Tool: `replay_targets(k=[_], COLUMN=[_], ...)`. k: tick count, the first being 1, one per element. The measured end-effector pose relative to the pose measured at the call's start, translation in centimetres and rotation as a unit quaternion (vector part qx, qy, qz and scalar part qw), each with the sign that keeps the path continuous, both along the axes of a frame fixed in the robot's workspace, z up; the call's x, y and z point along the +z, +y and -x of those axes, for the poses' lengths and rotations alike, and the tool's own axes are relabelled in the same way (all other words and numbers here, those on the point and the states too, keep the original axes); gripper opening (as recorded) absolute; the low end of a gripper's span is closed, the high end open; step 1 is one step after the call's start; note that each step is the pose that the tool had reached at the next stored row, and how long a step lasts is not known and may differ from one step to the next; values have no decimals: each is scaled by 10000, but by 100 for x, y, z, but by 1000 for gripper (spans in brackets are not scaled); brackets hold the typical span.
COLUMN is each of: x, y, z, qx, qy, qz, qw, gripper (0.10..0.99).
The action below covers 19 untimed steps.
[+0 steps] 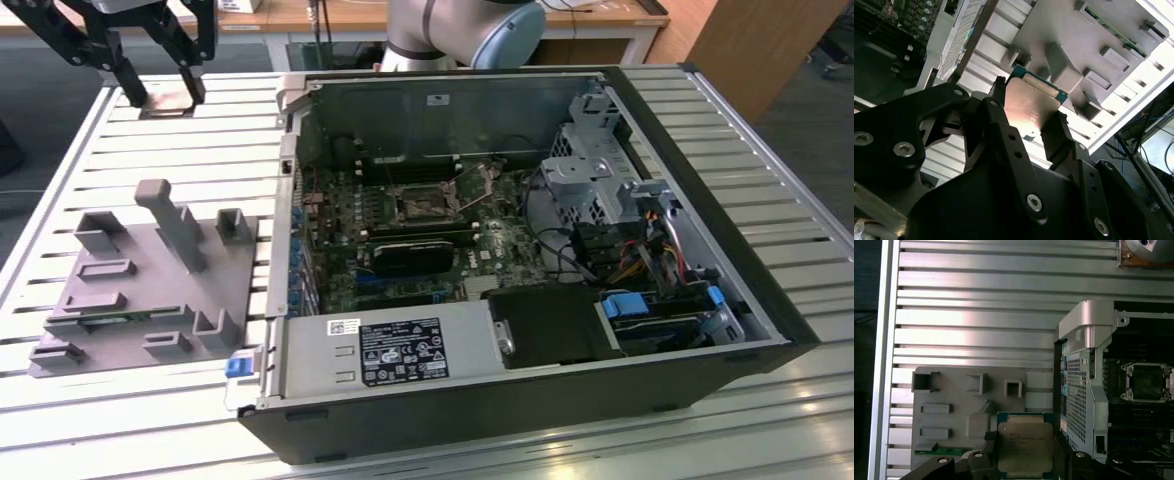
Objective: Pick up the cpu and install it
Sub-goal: 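Pick up the cpu and move it towards the insertion slot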
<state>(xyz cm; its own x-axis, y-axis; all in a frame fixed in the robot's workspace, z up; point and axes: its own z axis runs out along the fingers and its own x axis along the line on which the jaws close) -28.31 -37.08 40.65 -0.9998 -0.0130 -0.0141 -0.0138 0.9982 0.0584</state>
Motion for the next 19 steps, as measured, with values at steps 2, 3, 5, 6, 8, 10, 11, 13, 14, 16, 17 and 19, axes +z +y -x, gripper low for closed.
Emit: replay_targets(k=[2, 3, 5, 6, 8, 10, 11, 13, 14, 16, 17, 19], x=[-1, -1, -2, -2, -3, -4, -4, -5, -6, -7, -7, -8], y=[2, 3, 6, 7, 10, 12, 13, 15, 16, 18, 19, 22], z=[-27, -40, -68, -81, -107, -134, -148, -179, -194, -225, -240, -271], qx=[0, 0, 0, 0, 0, 0, 0, 0, 0, 1, 1, 0], qy=[0, 0, 0, 0, 0, 0, 0, 0, 0, 0, 0, 0], qz=[0, 0, 0, 0, 0, 0, 0, 0, 0, 0, 0, 0], qw=[10000, 10000, 10000, 10000, 10000, 10000, 10000, 10000, 10000, 10000, 10000, 10000], gripper=[537, 537, 537, 537, 537, 537, 537, 537, 537, 537, 537, 537])
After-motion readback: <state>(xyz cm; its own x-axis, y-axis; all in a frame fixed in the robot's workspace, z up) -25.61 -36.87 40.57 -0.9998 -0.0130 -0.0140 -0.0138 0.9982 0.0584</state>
